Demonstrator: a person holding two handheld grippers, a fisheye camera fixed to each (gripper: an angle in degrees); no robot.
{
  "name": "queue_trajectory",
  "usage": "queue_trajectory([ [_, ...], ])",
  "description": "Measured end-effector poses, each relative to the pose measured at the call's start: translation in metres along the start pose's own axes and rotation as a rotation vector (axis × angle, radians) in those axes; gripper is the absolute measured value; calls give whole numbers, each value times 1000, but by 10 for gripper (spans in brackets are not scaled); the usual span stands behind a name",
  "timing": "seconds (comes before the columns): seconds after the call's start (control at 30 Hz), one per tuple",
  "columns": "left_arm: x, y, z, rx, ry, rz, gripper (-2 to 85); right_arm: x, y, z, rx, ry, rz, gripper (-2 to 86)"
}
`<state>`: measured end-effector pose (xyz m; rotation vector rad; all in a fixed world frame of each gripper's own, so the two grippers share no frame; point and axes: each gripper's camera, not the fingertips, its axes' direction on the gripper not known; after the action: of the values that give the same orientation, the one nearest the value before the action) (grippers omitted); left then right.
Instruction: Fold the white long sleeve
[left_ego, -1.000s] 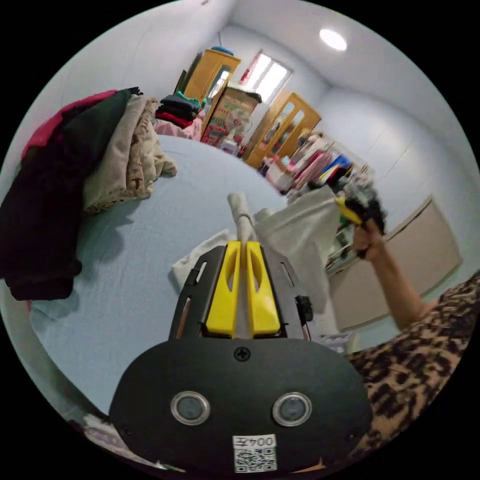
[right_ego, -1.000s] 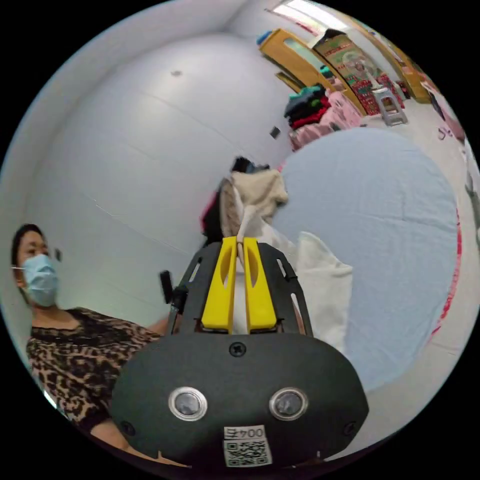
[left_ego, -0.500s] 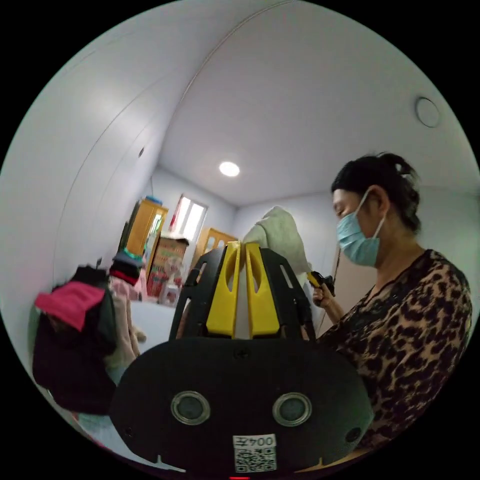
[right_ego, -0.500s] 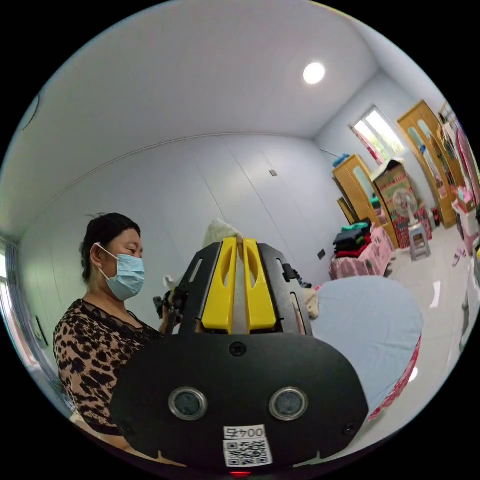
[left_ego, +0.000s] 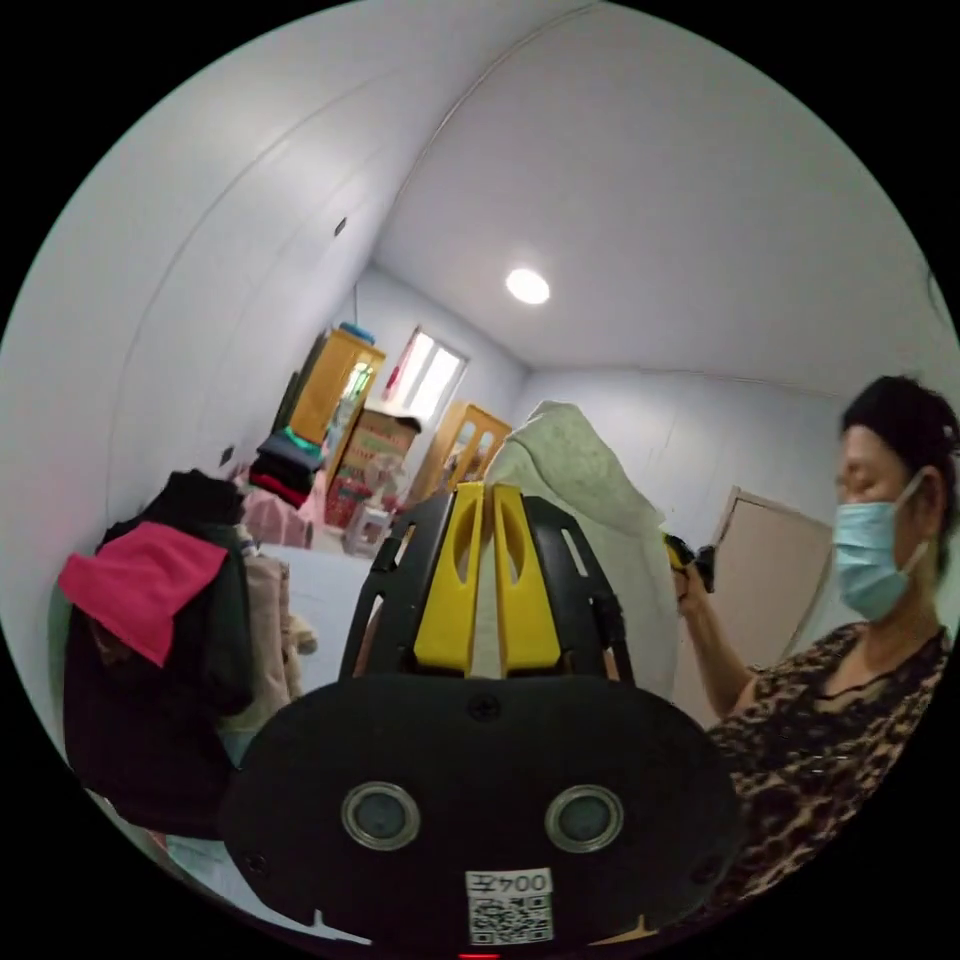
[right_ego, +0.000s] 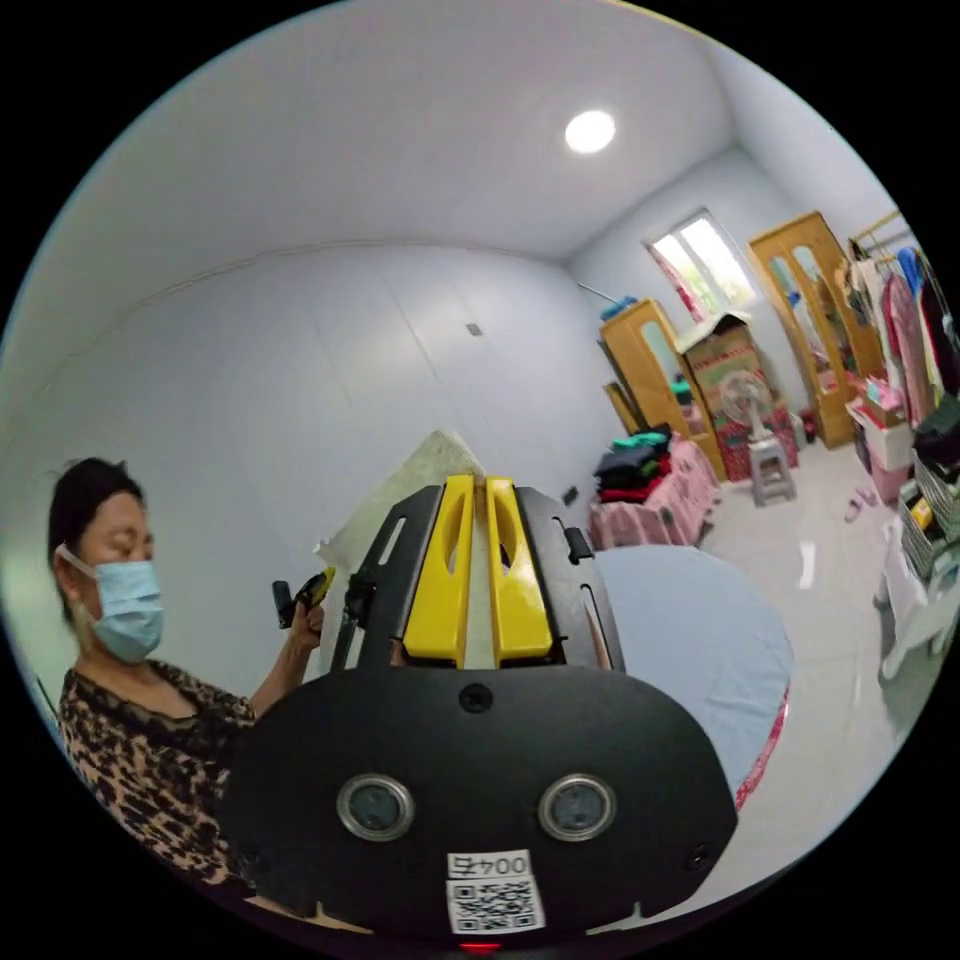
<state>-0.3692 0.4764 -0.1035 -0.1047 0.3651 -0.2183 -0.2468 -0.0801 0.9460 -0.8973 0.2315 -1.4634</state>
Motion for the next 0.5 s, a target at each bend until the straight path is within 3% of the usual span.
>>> queue_trajectory([
  [0.13, -70, -24, 122, -9, -18, -72, 11, 66, -66, 81, -71, 88, 85, 16],
  [0.23, -55, -100, 176, 13, -27, 28, 10, 37, -137, 96, -4, 149, -11, 17],
  [0.37, 18, -207, 180, 149, -36, 270, 10, -47, -216, 67, 126, 212, -205, 21],
  [0.5, 47, -237, 156, 228, 30, 377, 11, -83, -216, 27, 165, 183, -301, 23],
])
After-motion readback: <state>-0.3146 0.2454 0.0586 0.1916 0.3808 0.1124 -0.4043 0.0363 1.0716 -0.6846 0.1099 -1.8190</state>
